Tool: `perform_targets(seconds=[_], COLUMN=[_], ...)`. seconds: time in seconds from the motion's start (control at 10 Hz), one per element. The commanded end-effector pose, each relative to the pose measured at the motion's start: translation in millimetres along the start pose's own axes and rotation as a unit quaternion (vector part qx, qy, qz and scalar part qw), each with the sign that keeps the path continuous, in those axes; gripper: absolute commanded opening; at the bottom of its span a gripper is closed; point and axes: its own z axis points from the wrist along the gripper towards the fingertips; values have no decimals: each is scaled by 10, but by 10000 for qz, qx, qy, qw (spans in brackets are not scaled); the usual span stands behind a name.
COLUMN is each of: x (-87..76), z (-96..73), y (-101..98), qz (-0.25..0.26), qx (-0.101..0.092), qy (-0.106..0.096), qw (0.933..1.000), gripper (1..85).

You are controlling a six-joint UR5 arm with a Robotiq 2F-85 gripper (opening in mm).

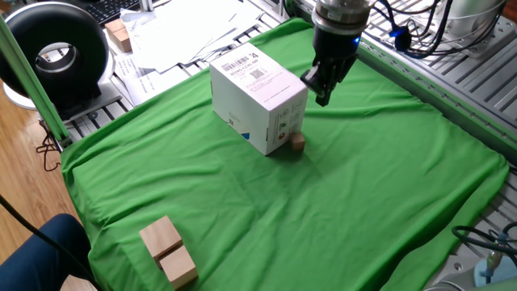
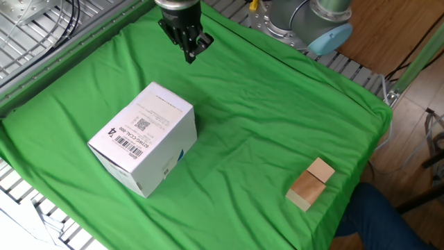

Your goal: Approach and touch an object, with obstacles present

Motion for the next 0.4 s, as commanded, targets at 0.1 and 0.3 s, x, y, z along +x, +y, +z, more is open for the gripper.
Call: perform_targets(seconds=[0.1, 0.3], x=[-87, -66], z=[-59, -44], y=[25, -3], qz=[-9, -84], qx=[-72, -50], qy=[-68, 16], qw=[10000, 10000], gripper=[23, 23])
